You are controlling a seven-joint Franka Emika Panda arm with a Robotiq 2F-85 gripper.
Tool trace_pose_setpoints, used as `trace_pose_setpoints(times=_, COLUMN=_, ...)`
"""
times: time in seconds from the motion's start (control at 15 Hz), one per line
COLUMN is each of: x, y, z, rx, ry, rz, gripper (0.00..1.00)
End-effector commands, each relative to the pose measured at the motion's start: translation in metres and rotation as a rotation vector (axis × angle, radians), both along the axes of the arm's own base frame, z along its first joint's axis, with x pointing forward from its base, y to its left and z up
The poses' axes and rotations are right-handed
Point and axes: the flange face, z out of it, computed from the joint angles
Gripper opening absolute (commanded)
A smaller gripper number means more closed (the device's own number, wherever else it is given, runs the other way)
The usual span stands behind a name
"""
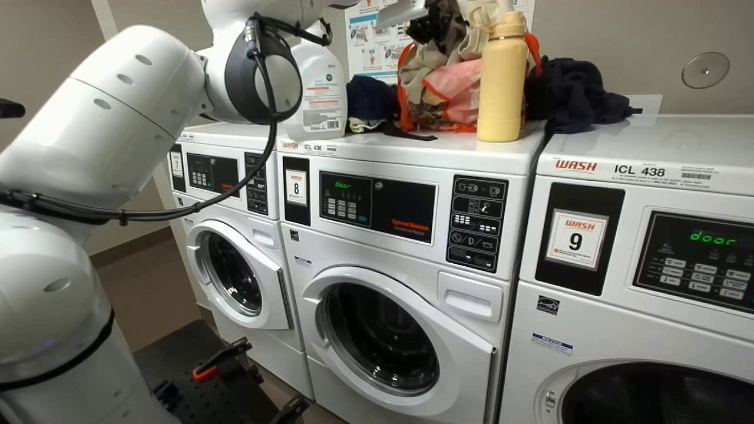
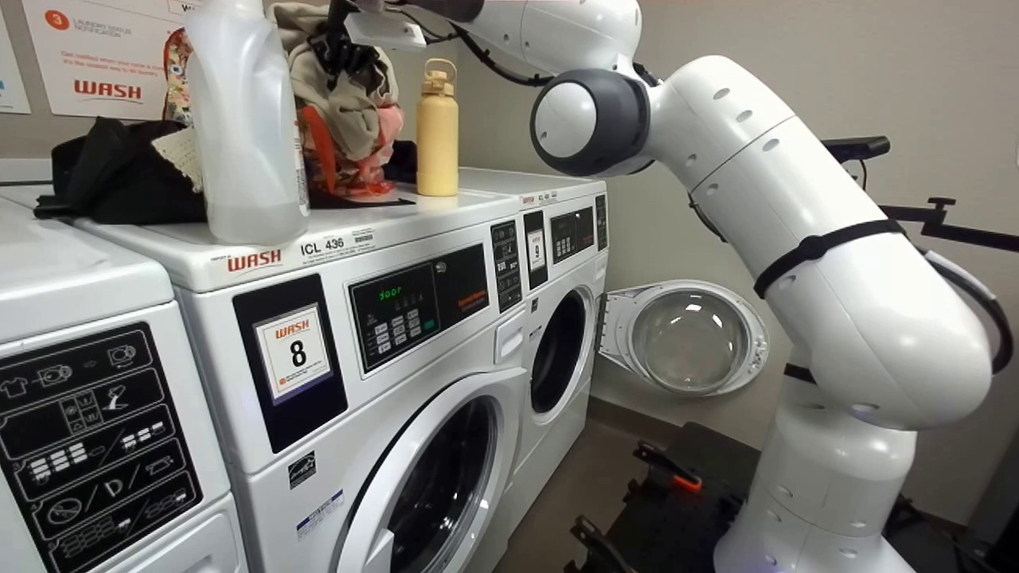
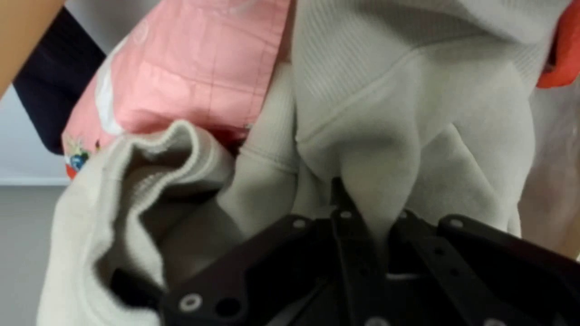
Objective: Put the beige sweatshirt in the bag
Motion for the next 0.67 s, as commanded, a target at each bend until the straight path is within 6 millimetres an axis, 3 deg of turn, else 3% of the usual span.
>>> trace_pose_setpoints(times=0.0, x=0.0044, y=-0.0005, z=0.0182, rx=-0.005, ry=-0.182, rz=-0.082, gripper=0.04)
trace_pose_setpoints(times=0.6, x=0.0138, y=-0.0079, z=0.0271, rx=-0.01, ry=-0.532, rz=-0.308, gripper=0.04)
